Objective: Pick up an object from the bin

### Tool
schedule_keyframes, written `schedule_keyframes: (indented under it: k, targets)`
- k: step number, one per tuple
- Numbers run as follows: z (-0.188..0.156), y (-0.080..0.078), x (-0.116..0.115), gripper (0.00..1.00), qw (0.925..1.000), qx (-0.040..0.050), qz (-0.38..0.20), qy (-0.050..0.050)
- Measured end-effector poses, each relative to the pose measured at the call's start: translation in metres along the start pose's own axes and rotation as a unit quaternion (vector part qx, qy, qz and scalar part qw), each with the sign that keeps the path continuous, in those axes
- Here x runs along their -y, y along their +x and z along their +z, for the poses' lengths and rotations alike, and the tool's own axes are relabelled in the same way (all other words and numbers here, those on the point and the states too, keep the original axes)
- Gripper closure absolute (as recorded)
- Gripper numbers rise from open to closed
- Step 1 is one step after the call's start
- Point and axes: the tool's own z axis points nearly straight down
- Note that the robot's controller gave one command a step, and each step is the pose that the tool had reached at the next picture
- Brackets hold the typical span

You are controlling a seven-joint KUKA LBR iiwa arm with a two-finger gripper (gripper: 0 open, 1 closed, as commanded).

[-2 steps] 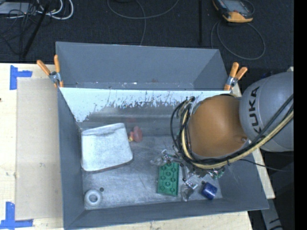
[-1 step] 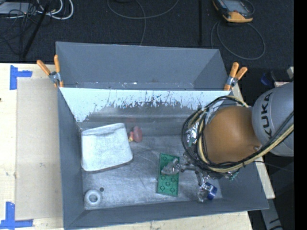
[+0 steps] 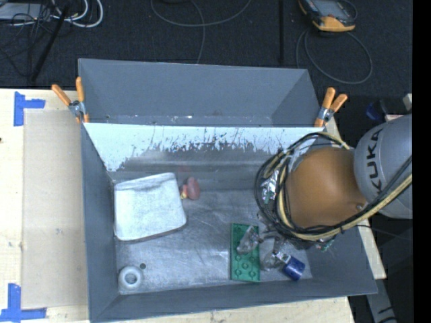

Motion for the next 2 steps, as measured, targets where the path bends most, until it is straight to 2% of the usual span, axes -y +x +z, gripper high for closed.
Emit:
schedule_keyframes:
  k: [1, 2]
  targets:
    - [-0.111, -0.015, 0.004, 1.0, 0.9996, -0.0033, 0.029, -0.001]
    - [-0.203, 0.013, 0.006, 1.0, 0.9849, -0.0044, -0.173, -0.005]
